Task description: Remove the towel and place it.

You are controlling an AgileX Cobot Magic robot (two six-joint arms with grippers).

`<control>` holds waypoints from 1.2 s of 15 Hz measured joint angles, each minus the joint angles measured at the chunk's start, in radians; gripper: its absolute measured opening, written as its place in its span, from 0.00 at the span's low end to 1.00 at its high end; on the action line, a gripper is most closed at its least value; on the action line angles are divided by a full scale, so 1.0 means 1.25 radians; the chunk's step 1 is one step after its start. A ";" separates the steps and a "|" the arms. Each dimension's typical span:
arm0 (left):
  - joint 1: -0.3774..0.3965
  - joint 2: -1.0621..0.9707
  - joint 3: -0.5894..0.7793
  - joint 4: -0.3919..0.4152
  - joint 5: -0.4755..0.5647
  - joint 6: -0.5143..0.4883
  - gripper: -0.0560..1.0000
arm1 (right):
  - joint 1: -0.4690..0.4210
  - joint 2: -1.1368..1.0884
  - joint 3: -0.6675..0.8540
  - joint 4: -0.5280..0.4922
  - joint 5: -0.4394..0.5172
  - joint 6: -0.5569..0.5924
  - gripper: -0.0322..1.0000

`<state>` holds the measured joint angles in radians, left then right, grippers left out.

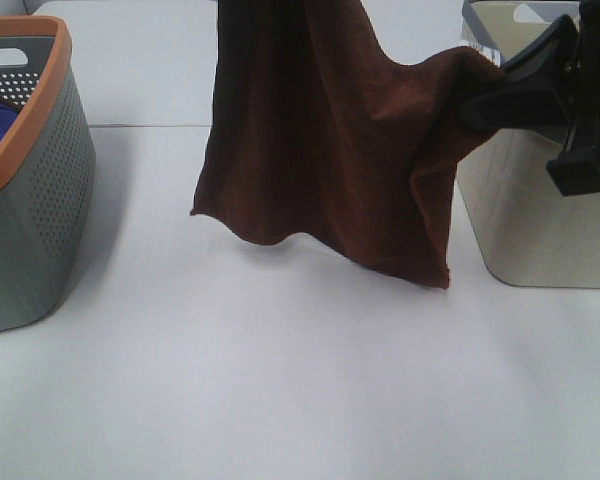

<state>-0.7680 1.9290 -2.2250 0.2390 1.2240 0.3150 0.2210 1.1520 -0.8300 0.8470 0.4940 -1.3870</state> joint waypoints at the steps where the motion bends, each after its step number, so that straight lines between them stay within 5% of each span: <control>1: 0.014 0.014 0.000 0.006 0.000 -0.030 0.05 | 0.000 0.004 -0.022 -0.019 -0.001 0.000 0.03; 4: 0.053 0.021 0.002 0.015 0.000 -0.151 0.05 | 0.000 0.045 -0.073 -0.054 -0.002 -0.014 0.03; 9: 0.163 0.028 0.076 -0.007 -0.025 -0.202 0.05 | 0.000 0.223 -0.212 -0.062 -0.051 -0.168 0.03; 12: 0.208 0.028 0.123 -0.034 -0.174 -0.206 0.05 | 0.000 0.330 -0.306 -0.062 -0.112 -0.217 0.03; 18: 0.301 0.122 0.194 -0.013 -0.714 -0.198 0.05 | 0.000 0.594 -0.605 -0.065 -0.245 -0.306 0.03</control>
<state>-0.3920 2.0810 -1.9820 0.2230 0.3310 0.0680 0.2210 1.8950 -1.5860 0.7660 0.1880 -1.7700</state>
